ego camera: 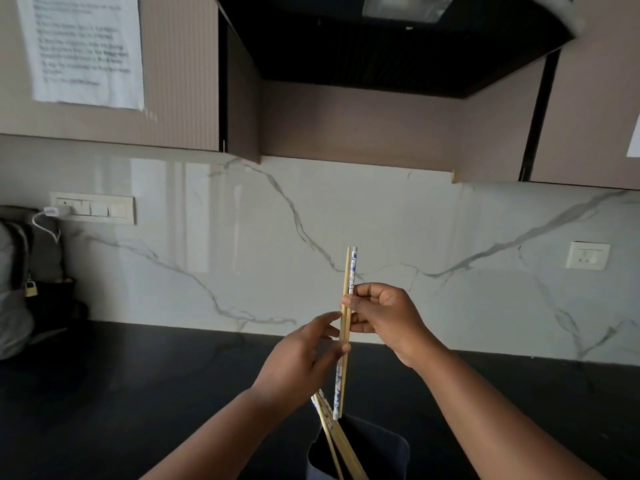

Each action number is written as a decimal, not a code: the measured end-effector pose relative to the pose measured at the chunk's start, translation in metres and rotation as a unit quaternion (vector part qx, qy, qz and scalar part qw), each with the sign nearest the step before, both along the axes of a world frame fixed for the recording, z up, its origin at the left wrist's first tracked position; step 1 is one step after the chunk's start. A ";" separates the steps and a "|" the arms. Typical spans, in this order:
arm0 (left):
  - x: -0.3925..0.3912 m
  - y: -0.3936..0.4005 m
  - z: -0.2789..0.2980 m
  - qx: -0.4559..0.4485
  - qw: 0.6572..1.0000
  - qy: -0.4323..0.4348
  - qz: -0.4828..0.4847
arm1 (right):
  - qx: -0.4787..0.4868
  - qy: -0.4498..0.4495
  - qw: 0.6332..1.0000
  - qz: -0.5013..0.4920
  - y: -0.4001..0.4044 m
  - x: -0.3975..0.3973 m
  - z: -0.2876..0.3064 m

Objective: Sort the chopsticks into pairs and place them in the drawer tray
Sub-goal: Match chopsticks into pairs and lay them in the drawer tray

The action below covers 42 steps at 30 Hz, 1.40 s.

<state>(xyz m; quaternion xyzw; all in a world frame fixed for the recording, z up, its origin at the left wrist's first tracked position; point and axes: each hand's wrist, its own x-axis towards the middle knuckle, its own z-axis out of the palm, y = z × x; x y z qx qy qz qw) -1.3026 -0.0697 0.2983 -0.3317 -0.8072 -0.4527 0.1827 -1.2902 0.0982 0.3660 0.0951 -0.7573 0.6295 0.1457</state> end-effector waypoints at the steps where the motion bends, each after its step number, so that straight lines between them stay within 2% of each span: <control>1: 0.001 0.001 0.004 0.029 0.999 -0.031 -0.012 | 0.002 0.002 1.000 -0.001 -0.001 0.001 0.001; 7: 0.001 0.010 0.016 0.158 0.966 -0.199 -0.034 | -0.004 0.006 1.000 0.000 -0.003 0.006 0.008; 12: 0.002 0.010 0.021 0.185 0.951 -0.246 -0.040 | 0.010 0.000 1.000 -0.005 -0.003 0.008 0.008; 14: 0.002 0.008 0.025 0.209 0.938 -0.270 -0.054 | 0.045 0.018 0.999 -0.017 -0.002 0.007 0.008; 16: 0.002 0.006 0.030 0.240 0.918 -0.307 -0.068 | 0.137 0.103 0.984 -0.054 0.000 0.012 0.009; 17: 0.002 0.006 0.033 0.254 0.907 -0.328 -0.073 | 0.224 0.189 0.953 -0.075 0.002 0.015 0.009; 18: 0.001 0.005 0.035 0.268 0.896 -0.346 -0.078 | 0.329 0.294 0.893 -0.088 0.005 0.019 0.008; 20: -0.001 0.002 0.038 0.288 0.877 -0.373 -0.092 | 0.496 0.461 0.732 -0.076 0.010 0.025 0.002; 21: -0.002 0.001 0.040 0.288 0.871 -0.384 -0.104 | 0.536 0.500 0.677 -0.063 0.012 0.027 -0.003; 23: -0.003 -0.003 0.042 0.274 0.864 -0.401 -0.131 | 0.575 0.530 0.622 -0.042 0.018 0.029 -0.011; 25: -0.003 -0.006 0.043 0.267 0.856 -0.416 -0.150 | 0.598 0.538 0.593 -0.026 0.025 0.029 -0.018; 29: -0.002 -0.006 0.043 0.255 0.853 -0.424 -0.168 | 0.621 0.529 0.579 -0.013 0.037 0.026 -0.022; 35: 0.000 0.001 0.043 0.258 0.851 -0.420 -0.179 | 0.599 0.518 0.611 -0.017 0.037 0.027 -0.024; 42: -0.003 0.002 0.042 0.247 0.856 -0.418 -0.174 | 0.595 0.510 0.622 -0.013 0.036 0.031 -0.029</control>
